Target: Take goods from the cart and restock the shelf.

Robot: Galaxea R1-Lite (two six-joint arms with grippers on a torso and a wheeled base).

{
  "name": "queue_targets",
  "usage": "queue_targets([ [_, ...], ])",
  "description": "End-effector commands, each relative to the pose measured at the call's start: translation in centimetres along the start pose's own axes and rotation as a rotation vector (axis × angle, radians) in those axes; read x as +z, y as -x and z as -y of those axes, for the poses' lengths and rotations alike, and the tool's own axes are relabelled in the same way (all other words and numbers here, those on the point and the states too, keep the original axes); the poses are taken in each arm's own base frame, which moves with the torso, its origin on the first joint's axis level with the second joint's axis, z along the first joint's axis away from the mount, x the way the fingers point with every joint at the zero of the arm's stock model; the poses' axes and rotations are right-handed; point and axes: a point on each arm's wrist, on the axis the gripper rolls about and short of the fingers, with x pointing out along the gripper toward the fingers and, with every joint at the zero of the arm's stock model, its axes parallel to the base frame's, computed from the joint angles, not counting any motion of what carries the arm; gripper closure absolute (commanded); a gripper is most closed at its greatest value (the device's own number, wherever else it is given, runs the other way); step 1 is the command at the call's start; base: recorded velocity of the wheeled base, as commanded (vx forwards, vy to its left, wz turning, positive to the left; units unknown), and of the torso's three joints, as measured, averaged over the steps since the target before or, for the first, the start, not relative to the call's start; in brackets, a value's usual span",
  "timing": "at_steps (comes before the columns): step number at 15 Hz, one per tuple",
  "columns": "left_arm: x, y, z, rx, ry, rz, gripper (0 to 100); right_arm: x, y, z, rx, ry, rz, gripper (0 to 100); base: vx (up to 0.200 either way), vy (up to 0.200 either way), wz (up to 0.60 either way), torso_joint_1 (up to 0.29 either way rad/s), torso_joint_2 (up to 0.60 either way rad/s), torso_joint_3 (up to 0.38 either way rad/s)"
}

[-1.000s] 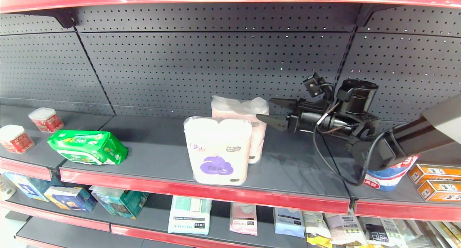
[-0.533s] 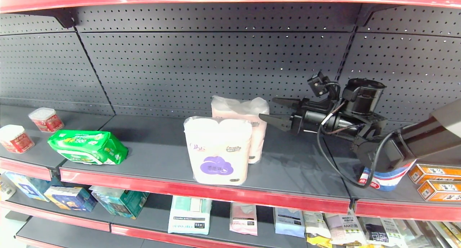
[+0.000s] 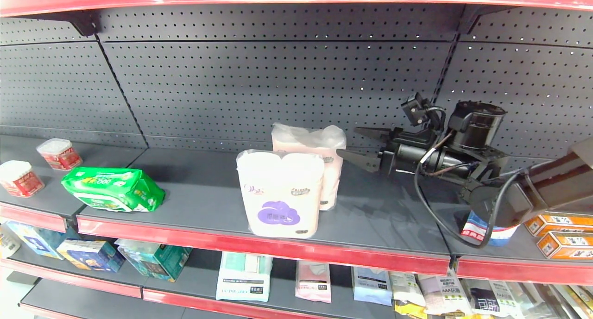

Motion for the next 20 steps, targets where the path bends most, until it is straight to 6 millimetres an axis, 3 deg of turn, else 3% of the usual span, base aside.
queue_targets([
  [1, 0.0, 0.0, 0.0, 0.001, 0.000, 0.001, 0, 0.4, 0.4, -0.4, -0.008, 0.005, 0.003, 0, 0.000, 0.000, 0.00, 0.000, 0.00, 0.000],
  [10, 0.0, 0.0, 0.0, 0.001, 0.000, 0.001, 0, 2.5, 1.8, -1.4, -0.108, 0.046, 0.038, 0, 0.000, 0.000, 0.00, 0.000, 0.00, 0.000],
  [15, 0.0, 0.0, 0.0, 0.001, 0.000, 0.001, 0, 5.1, 2.9, -4.0, -0.264, 0.086, 0.095, 0, 0.000, 0.000, 0.00, 0.000, 0.00, 0.000],
  [20, 0.0, 0.0, 0.0, 0.001, 0.000, 0.001, 0, 6.7, 6.5, -6.0, -0.511, 0.081, 0.128, 0, 0.000, 0.000, 0.00, 0.000, 0.00, 0.000],
])
